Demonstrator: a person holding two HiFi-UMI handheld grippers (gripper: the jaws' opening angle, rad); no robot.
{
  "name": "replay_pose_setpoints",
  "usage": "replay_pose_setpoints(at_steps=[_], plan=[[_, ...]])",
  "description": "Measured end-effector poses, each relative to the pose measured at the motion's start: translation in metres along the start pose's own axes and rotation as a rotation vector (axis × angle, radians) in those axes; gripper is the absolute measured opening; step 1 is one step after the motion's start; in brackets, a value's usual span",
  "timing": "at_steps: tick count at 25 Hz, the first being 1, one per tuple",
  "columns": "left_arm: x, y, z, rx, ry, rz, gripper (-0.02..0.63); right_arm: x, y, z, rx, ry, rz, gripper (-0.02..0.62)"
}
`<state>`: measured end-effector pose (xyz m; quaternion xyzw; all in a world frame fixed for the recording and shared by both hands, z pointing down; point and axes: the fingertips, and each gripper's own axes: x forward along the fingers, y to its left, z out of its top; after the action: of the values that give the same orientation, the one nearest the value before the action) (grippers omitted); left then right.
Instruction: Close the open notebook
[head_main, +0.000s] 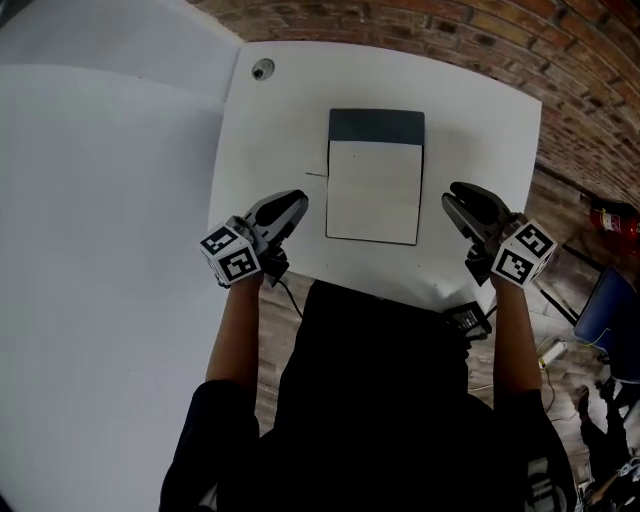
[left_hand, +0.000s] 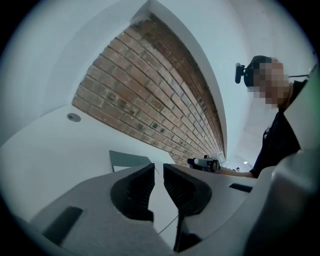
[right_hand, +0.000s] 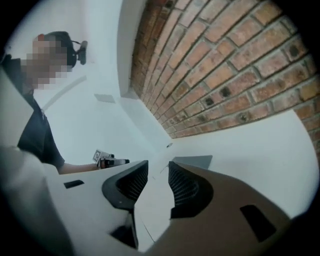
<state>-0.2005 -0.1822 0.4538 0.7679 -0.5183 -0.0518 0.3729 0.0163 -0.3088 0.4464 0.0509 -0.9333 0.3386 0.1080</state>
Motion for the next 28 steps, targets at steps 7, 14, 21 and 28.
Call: replay_pose_setpoints(at_steps=[7,14,21,28], plan=[[0.048,0.058,0.005,-0.074,0.165,-0.019,0.199,0.039,-0.061,-0.019,0.180,0.240,-0.027,0.212],[0.085,0.111,-0.026,-0.192,0.419,-0.068,0.202,0.072,-0.092,-0.043,0.381,0.350,-0.055,0.242],[0.101,0.112,-0.050,-0.217,0.612,-0.113,0.202,0.083,-0.103,-0.061,0.414,0.418,-0.125,0.245],[0.113,0.112,-0.054,-0.257,0.623,-0.120,0.202,0.089,-0.114,-0.071,0.470,0.450,-0.172,0.244]])
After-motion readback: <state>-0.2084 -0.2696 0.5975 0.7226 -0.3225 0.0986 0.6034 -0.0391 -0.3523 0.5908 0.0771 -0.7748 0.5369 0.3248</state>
